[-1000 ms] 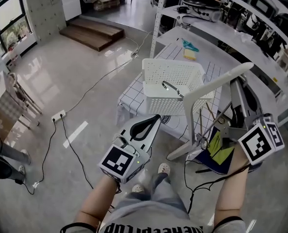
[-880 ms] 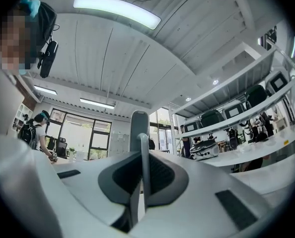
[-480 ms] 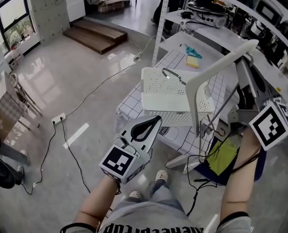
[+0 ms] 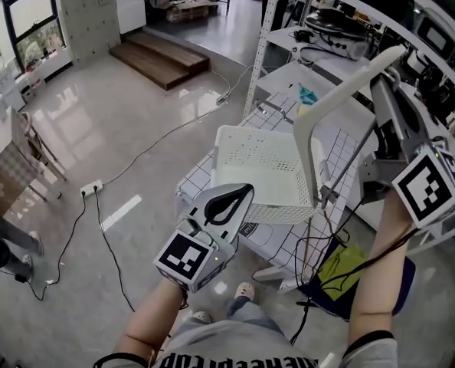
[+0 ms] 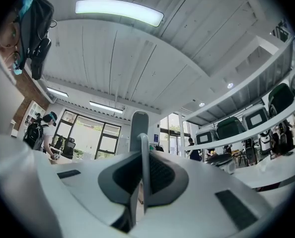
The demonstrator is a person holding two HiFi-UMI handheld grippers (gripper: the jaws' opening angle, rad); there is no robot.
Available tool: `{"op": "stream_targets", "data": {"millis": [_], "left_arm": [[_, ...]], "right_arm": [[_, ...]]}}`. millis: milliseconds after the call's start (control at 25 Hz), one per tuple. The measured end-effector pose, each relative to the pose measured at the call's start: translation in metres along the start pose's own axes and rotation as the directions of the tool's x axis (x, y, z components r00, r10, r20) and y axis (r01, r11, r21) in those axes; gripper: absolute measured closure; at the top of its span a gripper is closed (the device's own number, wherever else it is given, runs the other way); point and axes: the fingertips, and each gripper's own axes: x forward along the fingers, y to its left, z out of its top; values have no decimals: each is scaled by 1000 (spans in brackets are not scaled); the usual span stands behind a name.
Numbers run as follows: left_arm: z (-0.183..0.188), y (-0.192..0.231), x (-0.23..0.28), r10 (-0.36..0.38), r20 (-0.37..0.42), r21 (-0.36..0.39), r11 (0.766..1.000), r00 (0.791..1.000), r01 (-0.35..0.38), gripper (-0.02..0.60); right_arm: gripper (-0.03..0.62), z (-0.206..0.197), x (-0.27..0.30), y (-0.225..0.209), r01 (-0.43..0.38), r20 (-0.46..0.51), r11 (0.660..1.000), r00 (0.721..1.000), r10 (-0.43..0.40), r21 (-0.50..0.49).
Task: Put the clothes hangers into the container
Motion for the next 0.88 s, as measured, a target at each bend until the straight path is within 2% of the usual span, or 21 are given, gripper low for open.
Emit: {"op": "stream_targets", "data": {"millis": [320,640,880], "left_arm": [[3,21,26,67,30,52,996,997,-69,571],[-5,27,47,124,-27,31,992,992,-123,571],[-20,28,43,159,-76,9,987,984,-159,571]], "right_arm": [[585,-29,35,-18,-67,4,997,998,67,29],[585,-75,52,-34,-115,-13,992,993,116,48],[585,-116,58,-25,-159,-38,986,986,162,56]]}}
